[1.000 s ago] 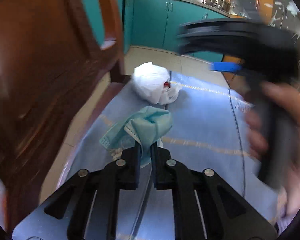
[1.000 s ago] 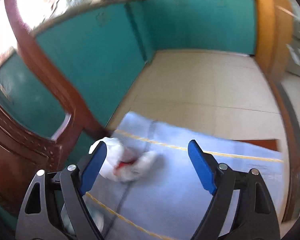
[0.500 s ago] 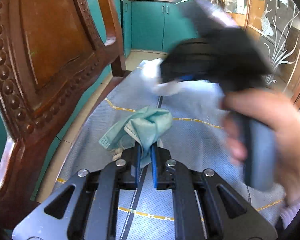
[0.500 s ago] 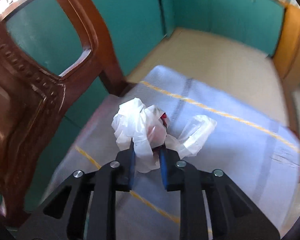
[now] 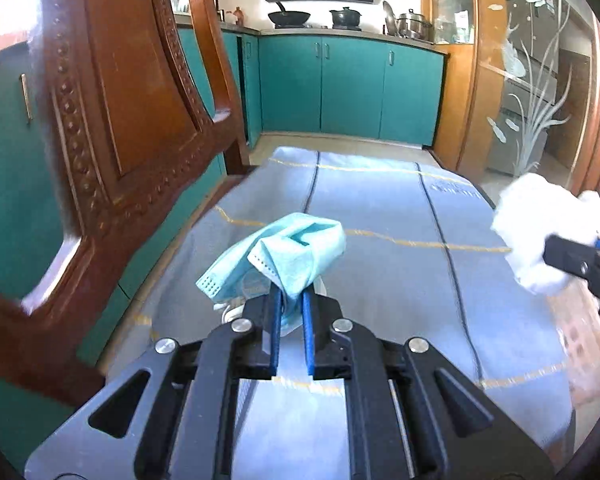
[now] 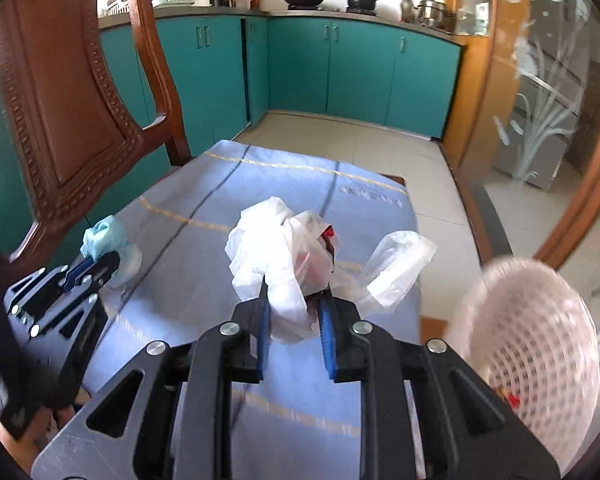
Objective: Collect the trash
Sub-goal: 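Carry the blue mask and white plastic bag over the wastebasket with both tools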
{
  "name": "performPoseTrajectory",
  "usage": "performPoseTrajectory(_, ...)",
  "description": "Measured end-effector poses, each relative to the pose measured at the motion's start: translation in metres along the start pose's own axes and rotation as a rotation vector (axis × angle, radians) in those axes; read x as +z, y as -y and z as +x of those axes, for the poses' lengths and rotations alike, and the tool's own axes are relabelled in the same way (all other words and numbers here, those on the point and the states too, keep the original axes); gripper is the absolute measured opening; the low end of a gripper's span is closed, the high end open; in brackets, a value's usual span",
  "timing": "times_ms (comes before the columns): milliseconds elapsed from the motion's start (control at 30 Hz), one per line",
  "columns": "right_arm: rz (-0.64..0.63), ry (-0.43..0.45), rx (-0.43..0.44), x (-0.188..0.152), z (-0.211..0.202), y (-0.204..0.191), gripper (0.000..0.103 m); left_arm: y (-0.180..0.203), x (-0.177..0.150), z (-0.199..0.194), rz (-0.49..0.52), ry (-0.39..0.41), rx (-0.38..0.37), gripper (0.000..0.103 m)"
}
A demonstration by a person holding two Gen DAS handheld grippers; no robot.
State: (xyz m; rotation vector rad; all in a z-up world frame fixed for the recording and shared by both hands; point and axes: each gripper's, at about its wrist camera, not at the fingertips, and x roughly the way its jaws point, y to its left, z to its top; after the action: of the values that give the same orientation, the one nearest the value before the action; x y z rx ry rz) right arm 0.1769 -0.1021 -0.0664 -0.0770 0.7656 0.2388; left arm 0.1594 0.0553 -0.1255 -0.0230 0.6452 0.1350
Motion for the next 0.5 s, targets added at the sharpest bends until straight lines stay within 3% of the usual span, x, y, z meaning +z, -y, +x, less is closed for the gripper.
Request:
performPoseTrajectory(233, 0.015, -0.032, 0.032, -0.034, -0.02, -0.005, 0.022, 0.016, -0.006, -0.044, 0.037, 0.031, -0.028, 0.011)
performPoseTrajectory(500, 0.011, -0.005, 0.025, -0.04, -0.03, -0.013, 0.022, 0.022, -0.004, -0.068, 0.054, 0.054, -0.035, 0.011)
